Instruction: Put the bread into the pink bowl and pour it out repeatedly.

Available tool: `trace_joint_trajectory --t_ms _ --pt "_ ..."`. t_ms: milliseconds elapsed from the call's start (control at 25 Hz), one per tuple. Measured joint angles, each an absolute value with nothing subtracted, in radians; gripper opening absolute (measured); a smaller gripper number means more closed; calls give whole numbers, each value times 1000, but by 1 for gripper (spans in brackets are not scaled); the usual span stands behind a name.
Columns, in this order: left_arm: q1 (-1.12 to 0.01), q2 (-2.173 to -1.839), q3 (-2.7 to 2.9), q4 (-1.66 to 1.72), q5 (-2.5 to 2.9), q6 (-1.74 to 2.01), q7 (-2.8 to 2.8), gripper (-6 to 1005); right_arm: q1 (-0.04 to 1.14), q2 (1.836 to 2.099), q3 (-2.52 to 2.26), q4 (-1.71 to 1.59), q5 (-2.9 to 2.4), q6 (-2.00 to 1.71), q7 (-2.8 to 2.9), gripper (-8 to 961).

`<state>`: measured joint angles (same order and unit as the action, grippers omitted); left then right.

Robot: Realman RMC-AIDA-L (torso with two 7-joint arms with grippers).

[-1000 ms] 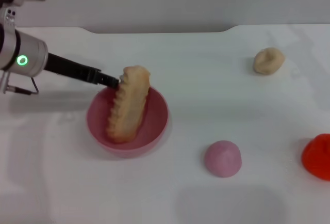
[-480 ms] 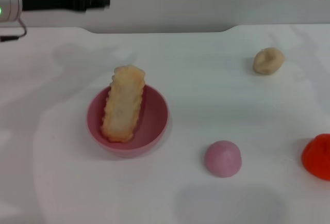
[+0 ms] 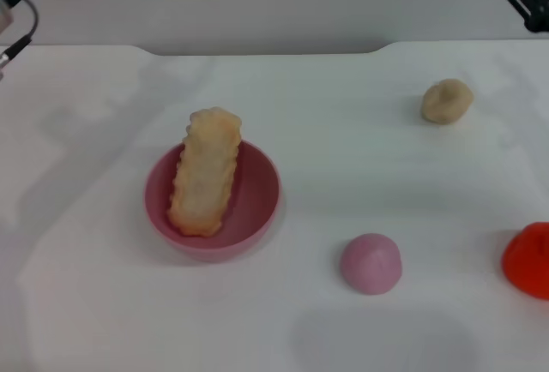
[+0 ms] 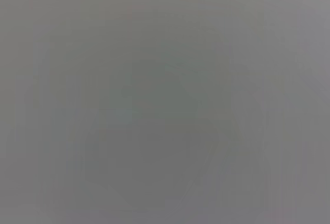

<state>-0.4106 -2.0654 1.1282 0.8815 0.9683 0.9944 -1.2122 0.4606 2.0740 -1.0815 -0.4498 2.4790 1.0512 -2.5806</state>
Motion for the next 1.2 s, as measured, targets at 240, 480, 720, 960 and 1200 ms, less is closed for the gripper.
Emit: trace_joint_trajectory --t_ms 240,480,720,960,1200 --pt "-409 -2067 1163 567 513 1233 -716 594 411 2077 -972 -426 2479 1054 -2585 695" --pt "-417 -2074 1167 350 295 1384 -475 592 351 2079 -862 -425 2479 1082 -2586 695" --pt "-418 -2074 1167 260 222 1426 -421 592 318 2078 -760 -420 2479 1098 -2588 695" --pt "-416 -2074 1167 226 219 1429 -412 592 325 2075 -718 -375 2479 1117 -2597 695" --pt "-432 -2072 1167 204 218 1421 -393 592 331 2075 -695 -356 2479 1118 -2632 695"
